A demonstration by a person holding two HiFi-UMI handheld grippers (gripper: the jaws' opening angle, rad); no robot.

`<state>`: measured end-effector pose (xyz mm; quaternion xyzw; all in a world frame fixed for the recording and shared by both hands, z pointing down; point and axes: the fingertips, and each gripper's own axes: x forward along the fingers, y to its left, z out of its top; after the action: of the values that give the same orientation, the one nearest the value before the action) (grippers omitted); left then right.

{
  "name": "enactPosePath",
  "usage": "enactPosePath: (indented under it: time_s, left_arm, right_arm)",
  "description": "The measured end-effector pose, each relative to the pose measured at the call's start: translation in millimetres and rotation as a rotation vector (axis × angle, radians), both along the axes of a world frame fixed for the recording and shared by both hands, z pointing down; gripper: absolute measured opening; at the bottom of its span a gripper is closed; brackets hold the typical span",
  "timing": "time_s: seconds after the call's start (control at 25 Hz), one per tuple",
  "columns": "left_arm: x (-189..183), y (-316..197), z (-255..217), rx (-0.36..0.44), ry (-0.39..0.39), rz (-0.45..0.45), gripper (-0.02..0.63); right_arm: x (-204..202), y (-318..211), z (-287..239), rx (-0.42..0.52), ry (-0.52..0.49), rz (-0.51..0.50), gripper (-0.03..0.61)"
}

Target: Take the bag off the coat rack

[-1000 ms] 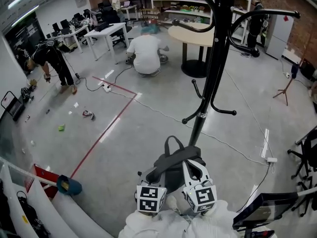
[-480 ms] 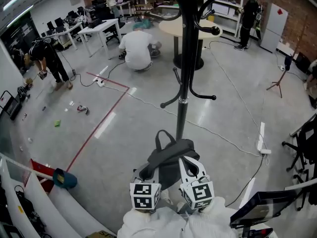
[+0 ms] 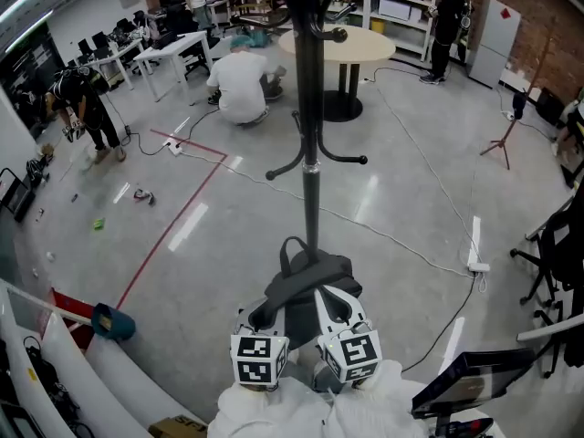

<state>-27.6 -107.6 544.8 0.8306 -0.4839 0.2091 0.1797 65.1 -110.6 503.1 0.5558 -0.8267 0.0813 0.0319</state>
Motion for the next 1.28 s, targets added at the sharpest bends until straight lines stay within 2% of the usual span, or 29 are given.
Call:
enactPosePath:
  time_s: [0.28, 0.52, 0.8, 1.28]
  left_arm:
    - [1, 13, -5, -0.014, 0.015, 0.015, 0.06]
    - [-12, 14, -10, 0.015, 0.036, 0.035, 0.06]
    - [-16, 13, -15, 0.037, 0.027, 0.063, 0.06]
    - [-27, 16, -13, 0.032, 0.048, 0.032, 0.06]
  right_arm:
    - [-5, 15, -8, 0.002, 0.004, 0.019, 0.012]
    - [-27, 28, -8, 0.012, -0.001, 0.05, 0.012]
    - [-39, 29, -13, 0.025, 0.052, 0.044, 0.011]
    - [-49, 31, -15, 0.047, 0.09, 0.022, 0.011]
